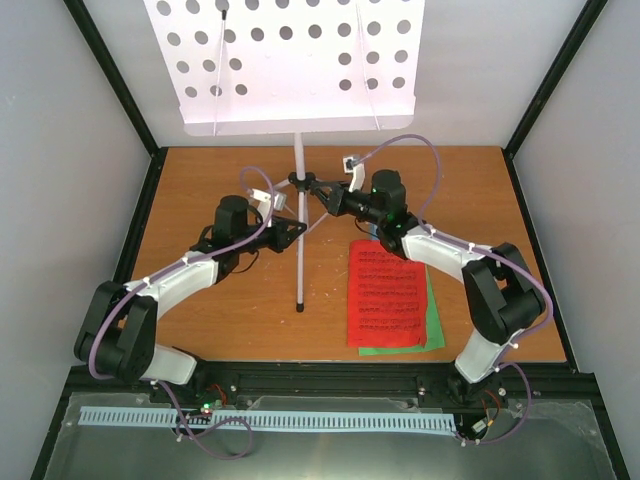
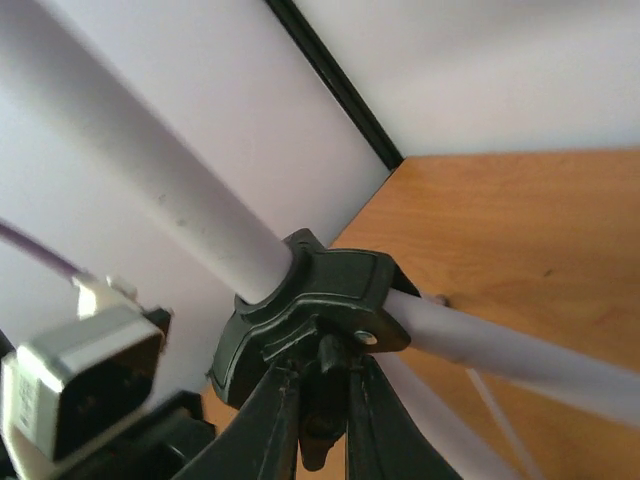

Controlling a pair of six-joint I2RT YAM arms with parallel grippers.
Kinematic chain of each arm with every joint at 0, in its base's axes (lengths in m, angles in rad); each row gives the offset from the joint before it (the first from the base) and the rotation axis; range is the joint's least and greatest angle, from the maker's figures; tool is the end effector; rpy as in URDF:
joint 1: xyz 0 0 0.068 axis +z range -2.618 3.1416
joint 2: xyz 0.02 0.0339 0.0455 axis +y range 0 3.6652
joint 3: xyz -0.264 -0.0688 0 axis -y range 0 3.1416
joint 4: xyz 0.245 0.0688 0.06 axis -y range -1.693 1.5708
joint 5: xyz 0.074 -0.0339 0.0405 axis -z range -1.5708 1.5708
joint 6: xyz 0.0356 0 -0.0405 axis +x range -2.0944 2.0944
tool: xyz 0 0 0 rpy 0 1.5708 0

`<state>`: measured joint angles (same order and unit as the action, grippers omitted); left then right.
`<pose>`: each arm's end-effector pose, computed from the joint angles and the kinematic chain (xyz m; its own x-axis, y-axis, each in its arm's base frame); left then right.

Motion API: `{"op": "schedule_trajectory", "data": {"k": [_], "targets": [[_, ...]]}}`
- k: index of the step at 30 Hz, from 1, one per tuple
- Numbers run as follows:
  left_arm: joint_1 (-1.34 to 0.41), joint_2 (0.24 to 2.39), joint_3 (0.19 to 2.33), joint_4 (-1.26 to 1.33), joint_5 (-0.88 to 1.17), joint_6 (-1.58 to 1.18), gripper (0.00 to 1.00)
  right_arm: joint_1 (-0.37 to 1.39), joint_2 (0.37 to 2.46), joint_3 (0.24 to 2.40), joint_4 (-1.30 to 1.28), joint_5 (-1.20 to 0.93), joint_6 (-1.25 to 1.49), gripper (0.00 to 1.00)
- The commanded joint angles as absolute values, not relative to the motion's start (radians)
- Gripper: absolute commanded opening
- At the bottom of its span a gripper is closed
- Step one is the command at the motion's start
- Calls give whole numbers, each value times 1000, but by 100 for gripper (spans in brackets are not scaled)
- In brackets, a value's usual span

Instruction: Pack up the instrument practice props

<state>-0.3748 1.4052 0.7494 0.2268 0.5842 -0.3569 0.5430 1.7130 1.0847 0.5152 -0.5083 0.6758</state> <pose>0.2734 -0.1287 0.2289 -0.6324 -0.0644 -0.7719 0.5882 0.6085 -0.5327 0.3295 0.2191 0.2675 -0.6167 0.2660 -0.7409 -0.6148 0.4251 0.6644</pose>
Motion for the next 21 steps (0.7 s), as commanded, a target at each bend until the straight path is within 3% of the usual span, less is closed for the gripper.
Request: {"op": "schedule_trajectory", "data": {"k": [1,8,14,16,21], "targets": [[-367,1379,778,190,549,-345,0,540,1636,1029,565,-498,273,3],[-367,1378,779,179,570,-343,0,599,1568,1003,383,-251,-499,5],[-367,1382,781,181,582,-344,0,621,1563,934,522,35,-862,6],[-367,1383,782,180,582,-344,0,628,1548,927,547,41,-882,15],[-367,1369,779,178,553,-343,0,715,1447,952,429,21,-749,63]]}}
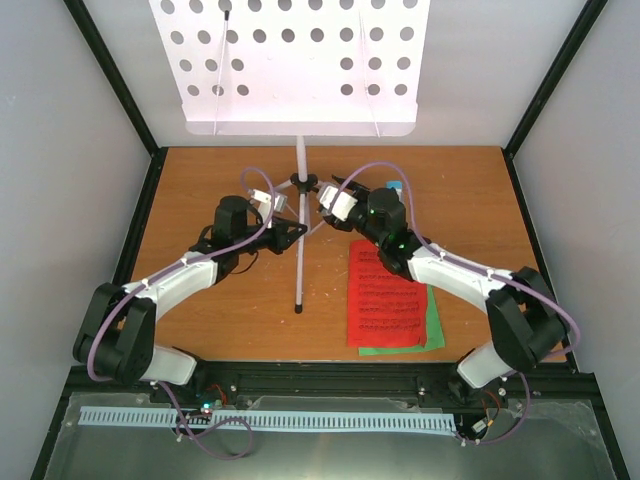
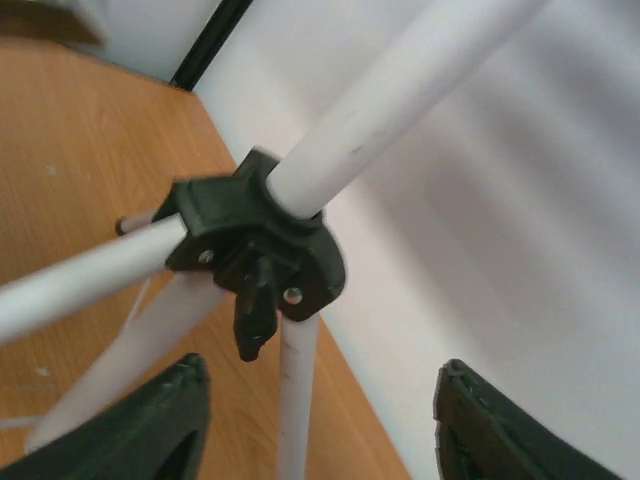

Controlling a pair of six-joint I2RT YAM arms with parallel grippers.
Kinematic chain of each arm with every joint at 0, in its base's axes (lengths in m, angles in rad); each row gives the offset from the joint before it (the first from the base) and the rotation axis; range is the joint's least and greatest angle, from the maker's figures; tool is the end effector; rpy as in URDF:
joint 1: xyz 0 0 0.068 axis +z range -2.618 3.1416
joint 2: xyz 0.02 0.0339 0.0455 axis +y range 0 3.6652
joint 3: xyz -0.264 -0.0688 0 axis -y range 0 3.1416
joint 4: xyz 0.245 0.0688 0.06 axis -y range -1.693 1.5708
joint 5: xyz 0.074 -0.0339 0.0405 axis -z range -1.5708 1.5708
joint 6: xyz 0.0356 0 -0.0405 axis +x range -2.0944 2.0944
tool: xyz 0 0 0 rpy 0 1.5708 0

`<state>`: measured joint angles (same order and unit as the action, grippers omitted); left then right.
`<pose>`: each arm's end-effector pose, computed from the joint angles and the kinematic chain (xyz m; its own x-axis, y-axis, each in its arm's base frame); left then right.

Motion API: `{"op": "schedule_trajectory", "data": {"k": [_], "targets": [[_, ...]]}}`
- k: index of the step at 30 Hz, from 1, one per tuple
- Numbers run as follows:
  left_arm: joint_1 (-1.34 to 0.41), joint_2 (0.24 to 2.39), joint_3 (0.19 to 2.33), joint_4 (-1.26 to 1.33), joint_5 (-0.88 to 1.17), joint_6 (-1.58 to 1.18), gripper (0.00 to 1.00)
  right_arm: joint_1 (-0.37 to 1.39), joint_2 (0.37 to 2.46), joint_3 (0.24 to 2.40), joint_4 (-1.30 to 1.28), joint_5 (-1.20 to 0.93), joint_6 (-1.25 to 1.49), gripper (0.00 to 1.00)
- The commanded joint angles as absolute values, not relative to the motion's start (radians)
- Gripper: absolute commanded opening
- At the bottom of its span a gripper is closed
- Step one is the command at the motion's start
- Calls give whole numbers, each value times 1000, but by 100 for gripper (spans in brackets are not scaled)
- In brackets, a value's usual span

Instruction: Pack up the instrument practice props

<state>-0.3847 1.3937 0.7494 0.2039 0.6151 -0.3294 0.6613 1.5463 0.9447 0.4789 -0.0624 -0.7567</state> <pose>0.2691 -0.1311 0.2302 -0.6296 -0.0301 -0.7764 0.6200 0.5827 -0.5254 0.2813 0.2217 0.2748 0.3841 -0.5693 -0.7269 -0.5475 0.4935 -0.6758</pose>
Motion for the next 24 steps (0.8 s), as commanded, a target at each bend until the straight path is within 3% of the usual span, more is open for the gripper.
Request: {"op": "schedule_trajectory", "data": {"k": [1,4,6,10,17,20,24], "targets": [[-367,1367,780,177,550,-340,1,734,1420,944,413,28,-697,68],[-367,1369,790,171,556,-335,12,747,1342,921,352,23,-414,83],[-367,1370,800,166,560,-328,21,748,1319,929,277,58,-223,88],[-367,1364,797,169,547,-334,48,742,1328,949,135,70,85,91],[-366,1275,743,212,477,-340,76,716,1403,1007,124,-58,563,91],[-364,1241,723,210,434,-336,82,715,1450,1071,75,-52,730,91],[-362,1234,725,196,419,-336,84,704,1506,1114,107,-126,897,91]]}}
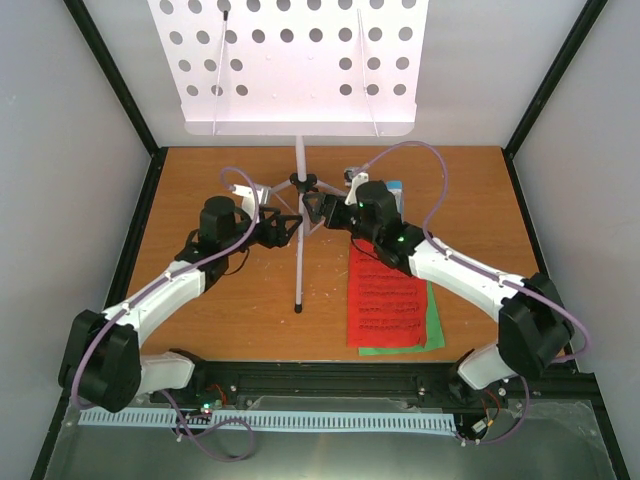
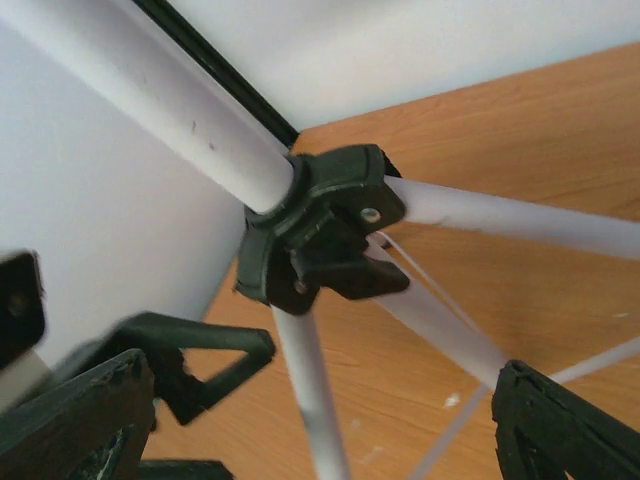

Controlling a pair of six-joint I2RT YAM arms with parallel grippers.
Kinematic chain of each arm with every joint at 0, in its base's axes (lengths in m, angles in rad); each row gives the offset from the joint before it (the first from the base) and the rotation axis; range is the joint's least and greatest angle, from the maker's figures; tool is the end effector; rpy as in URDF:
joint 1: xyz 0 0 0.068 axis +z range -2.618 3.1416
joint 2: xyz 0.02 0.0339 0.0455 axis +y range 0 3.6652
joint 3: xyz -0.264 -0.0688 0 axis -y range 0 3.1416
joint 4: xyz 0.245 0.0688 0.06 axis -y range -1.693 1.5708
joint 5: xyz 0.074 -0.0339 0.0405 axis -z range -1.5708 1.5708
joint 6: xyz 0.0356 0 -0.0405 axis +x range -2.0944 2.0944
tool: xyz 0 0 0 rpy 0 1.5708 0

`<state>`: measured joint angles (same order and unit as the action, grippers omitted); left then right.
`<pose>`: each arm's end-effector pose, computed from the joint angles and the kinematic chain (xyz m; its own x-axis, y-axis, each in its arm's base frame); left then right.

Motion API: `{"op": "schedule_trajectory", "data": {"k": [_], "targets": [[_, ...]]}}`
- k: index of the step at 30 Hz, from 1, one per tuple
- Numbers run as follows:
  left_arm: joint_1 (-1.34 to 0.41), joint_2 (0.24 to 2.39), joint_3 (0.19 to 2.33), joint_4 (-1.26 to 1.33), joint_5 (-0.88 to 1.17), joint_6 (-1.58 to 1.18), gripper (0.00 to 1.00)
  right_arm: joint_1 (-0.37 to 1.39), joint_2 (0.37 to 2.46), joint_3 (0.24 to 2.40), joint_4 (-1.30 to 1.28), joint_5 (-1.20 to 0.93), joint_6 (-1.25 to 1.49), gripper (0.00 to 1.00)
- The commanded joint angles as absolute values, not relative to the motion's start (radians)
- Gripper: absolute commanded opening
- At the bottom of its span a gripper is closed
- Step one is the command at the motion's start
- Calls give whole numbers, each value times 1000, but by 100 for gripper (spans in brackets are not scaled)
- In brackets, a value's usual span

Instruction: Pack up the instrument practice props

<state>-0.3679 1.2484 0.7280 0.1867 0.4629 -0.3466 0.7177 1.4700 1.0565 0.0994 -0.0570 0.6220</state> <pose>0.2544 -0.1151 0.2595 -0.5305 -0.1213 -0.8390 0.5691 0.6825 -0.4585 0.2594 0.2291 0.2988 -0.5955 0.2523 -0.7627 -0.4312 0.7007 0.5685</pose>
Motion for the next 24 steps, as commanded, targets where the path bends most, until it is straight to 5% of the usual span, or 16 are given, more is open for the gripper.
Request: {"op": "schedule_trajectory", "data": {"k": [1,6,13,24], "targets": [[-361,1230,724,195,414,-338,84,693,1518,1113,128,-151,964,91],[-362,1200,713,193,377,-335,85,649,1576,1095,288,-250,1209,89],[-362,1195,717,163,373,-310,85,644,1607,1128,298,-188,1190,82],[-362,1195,714,164,384,-309,85,638,1621,1158,287,-204,1175,37]]}}
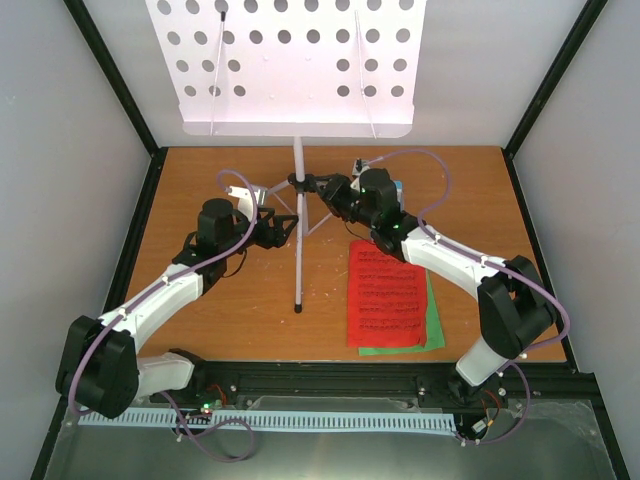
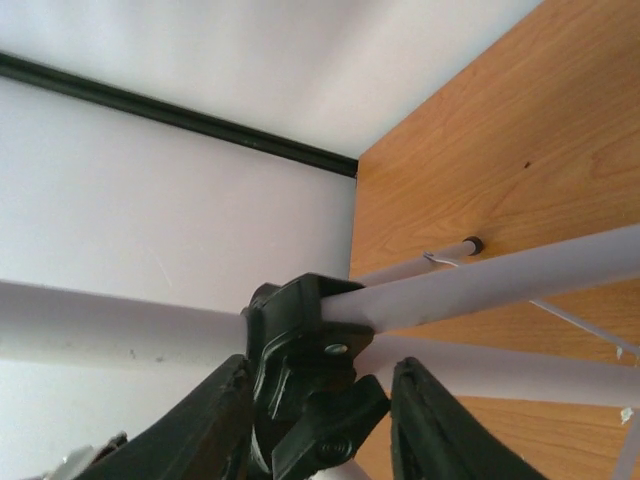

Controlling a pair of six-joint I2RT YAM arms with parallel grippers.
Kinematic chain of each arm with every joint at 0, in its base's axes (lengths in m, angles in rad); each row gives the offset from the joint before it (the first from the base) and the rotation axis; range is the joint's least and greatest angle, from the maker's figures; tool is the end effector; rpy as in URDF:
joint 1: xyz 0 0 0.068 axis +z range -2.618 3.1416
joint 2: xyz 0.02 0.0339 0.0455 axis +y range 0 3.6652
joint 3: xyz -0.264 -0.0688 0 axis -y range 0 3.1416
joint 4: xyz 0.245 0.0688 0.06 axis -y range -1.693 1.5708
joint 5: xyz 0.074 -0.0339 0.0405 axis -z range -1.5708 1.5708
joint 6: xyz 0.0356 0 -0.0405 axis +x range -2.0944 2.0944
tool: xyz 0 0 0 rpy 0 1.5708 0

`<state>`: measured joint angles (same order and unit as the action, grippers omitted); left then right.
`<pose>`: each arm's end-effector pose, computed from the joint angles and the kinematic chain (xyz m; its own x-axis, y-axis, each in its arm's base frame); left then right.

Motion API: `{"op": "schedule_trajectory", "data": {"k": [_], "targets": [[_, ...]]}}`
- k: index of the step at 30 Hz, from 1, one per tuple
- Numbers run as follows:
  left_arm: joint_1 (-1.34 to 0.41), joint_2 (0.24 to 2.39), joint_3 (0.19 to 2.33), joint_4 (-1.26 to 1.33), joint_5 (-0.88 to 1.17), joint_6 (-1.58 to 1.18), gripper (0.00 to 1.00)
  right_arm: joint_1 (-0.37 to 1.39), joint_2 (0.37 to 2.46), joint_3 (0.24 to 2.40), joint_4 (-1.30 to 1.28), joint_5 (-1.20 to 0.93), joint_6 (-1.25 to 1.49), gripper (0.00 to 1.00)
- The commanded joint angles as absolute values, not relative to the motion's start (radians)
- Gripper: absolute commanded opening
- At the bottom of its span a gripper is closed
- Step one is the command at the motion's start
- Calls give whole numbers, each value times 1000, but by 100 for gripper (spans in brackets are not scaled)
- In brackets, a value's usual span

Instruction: Pack up the instrument practice props

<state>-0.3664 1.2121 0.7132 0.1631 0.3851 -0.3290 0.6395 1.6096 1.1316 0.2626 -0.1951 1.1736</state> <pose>0.2493 -0.1100 0.2609 -0.5054 -0.1268 -0.8535 0.5282 0.7367 -0.4222 0.3022 0.2334 0.2946 -0.7464 0.5723 -0.3397 -0.1271 0.3784 0.9169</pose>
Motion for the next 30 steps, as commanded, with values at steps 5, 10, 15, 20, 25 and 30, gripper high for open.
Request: {"op": "schedule_trajectory", "data": {"k": [5,10,15,20,25,30], "targets": [[-362,1192,710,164,386,-311,85,638,1624,1159,282,-216,1175,36],[-362,1193,710,169,393,-314,85,638,1620,1157,264,-223,1176,50],[-362,1194,713,165,399,-320,85,639,1627,1153,295,-239,1169,45],[-362,1187,710,157,393,-323,85,639,1641,1156,311,-259,1170,34],[-362,1186,719,148,402,-327,85,640,1641,1132,393,-267,1154,20],[-362,1196,734,132,419,-337,85,640,1627,1096,439,-256,1103,5]]}}
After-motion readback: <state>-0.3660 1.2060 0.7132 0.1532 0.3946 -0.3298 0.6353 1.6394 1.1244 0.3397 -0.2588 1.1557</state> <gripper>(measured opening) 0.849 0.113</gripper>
